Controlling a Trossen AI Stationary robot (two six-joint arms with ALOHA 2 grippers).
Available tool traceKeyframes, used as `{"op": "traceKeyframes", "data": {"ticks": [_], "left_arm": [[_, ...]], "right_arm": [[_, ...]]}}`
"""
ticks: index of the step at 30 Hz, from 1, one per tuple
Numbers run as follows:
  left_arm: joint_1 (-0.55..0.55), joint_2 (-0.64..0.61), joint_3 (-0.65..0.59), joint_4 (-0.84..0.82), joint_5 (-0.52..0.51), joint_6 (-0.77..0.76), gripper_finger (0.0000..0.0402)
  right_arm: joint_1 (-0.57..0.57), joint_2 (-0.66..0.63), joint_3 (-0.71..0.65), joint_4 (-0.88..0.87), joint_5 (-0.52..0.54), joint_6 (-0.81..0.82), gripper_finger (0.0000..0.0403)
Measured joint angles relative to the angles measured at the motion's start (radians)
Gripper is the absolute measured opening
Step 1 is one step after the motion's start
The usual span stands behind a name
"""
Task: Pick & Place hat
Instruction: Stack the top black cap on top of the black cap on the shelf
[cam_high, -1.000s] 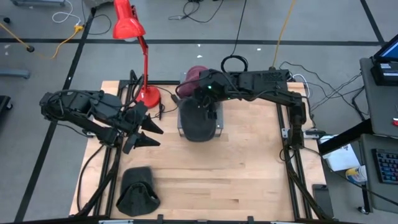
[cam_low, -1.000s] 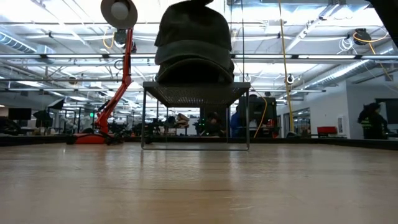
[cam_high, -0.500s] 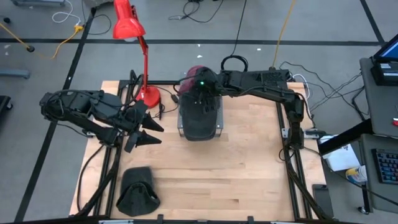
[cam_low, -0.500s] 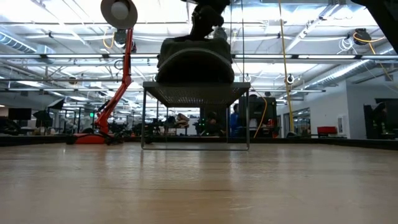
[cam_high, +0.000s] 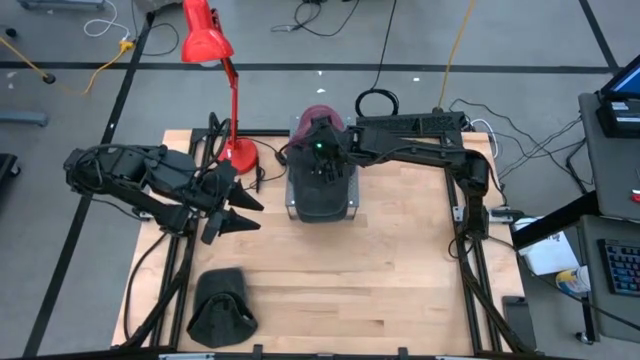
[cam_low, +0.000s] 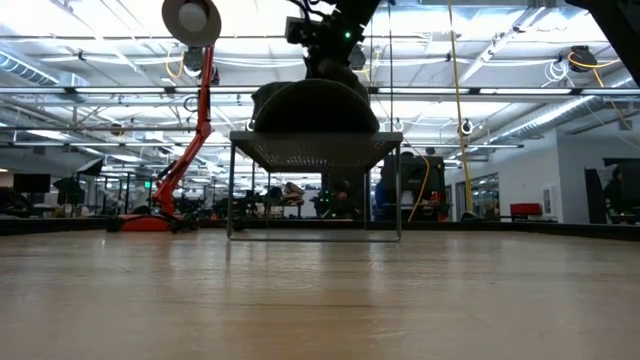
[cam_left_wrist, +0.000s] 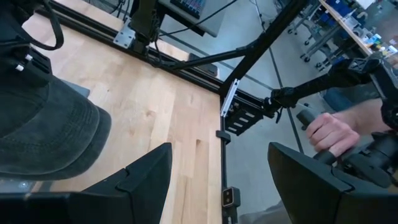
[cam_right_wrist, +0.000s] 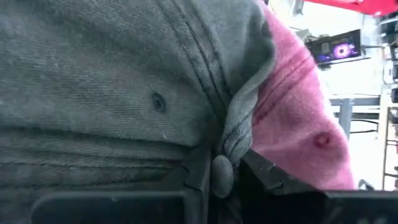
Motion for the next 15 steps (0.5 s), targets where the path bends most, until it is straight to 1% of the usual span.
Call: {"op": "traceKeyframes", "data": {"ticks": [2, 6, 8, 12, 15], "left_arm": [[0.0, 0.0, 0.0, 0.0, 0.001, 0.0, 0.0271], [0.0, 0.0, 0.0, 0.001, 0.003, 0.0, 0.0271], [0.0, 0.0, 0.0, 0.002, 0.005, 0.0, 0.0271], [0.0, 0.0, 0.0, 0.003, 0.005, -0.002, 0.0271], [0.0, 0.0, 0.0, 0.003, 0.005, -0.002, 0.0271]], "right_arm": [[0.005, -0.003, 0.0, 0.001, 0.024, -0.008, 0.0059], [0.012, -0.027, -0.001, 0.0, 0.018, -0.024, 0.0076], [0.013, -0.05, -0.001, -0.001, 0.018, -0.024, 0.0091], [0.019, -0.088, -0.001, 0.0, 0.011, -0.021, 0.0135], [0.02, -0.108, -0.001, 0.005, -0.042, -0.008, 0.0175]]}}
